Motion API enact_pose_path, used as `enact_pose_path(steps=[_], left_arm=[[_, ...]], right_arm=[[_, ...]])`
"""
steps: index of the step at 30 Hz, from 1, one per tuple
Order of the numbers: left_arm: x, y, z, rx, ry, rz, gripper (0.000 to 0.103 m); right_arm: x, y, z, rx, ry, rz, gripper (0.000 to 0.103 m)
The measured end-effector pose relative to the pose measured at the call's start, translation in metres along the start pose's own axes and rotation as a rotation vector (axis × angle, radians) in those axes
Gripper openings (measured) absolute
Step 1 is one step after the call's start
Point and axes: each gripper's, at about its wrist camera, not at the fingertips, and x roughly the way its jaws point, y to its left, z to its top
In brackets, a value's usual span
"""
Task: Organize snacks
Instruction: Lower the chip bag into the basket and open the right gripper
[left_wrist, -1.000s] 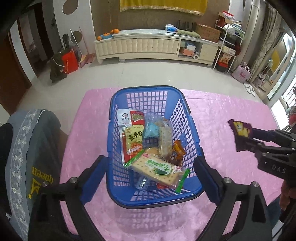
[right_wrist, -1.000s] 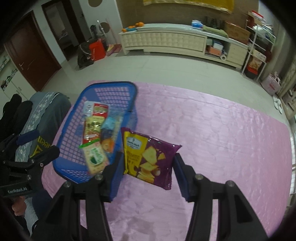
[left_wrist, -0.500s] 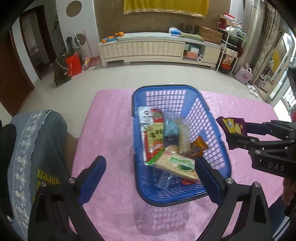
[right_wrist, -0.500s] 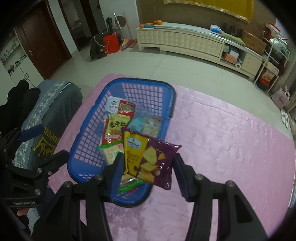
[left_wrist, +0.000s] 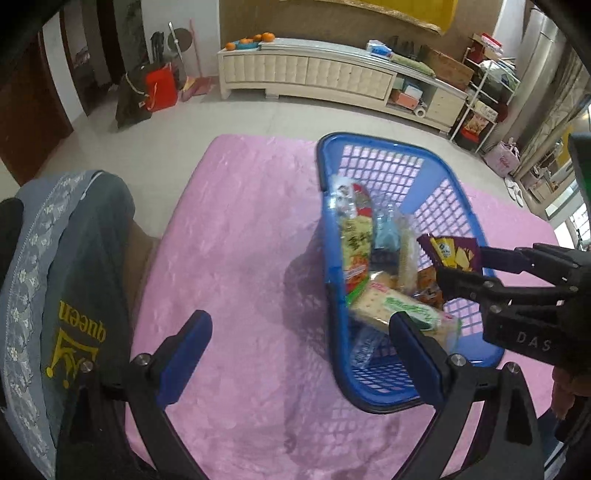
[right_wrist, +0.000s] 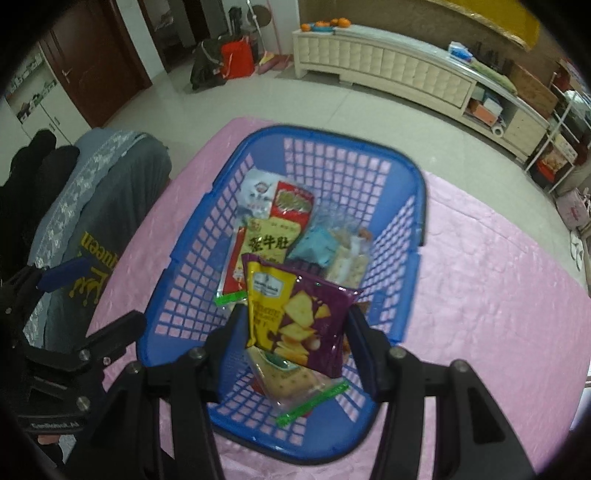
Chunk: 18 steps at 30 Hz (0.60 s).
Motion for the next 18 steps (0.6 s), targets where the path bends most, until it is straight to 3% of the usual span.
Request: enact_pose_path(steps=[4,6,8,10,12,18], left_arm=[[0.01,0.015,0.002,-0.049,0.013,-0.004,0.095],[0.015,0.02,0.002,-0.06,0.016,-0.008,0.095],[0.017,0.022,0.002,-0.05,0.013,-0.009,0.095],[0.018,0.02,0.001,-0.035,0.011,-0.002,0.095],[0.019,0.019,0.002,-0.03,0.013,0.004,0.095],[0.011,0.016,0.0,-0.046,0.0,-0.009,0.095]], right_arm=[[0.022,0.002,0.005,0.014,0.063,-0.042,0.058],[0.029,0.002,0.007,0.03,0.087,-0.014,0.06],[0.033,0.001,0.012,0.035,0.09,0.026,0.063],[0.034,0.001,0.015,0.036,0.086,-0.008,0.067],[0.035,0.002,0.016,0.032,0.096,-0.019,0.077],[0.025,-0.001,0.007,0.048,0.091,0.006,0.08]])
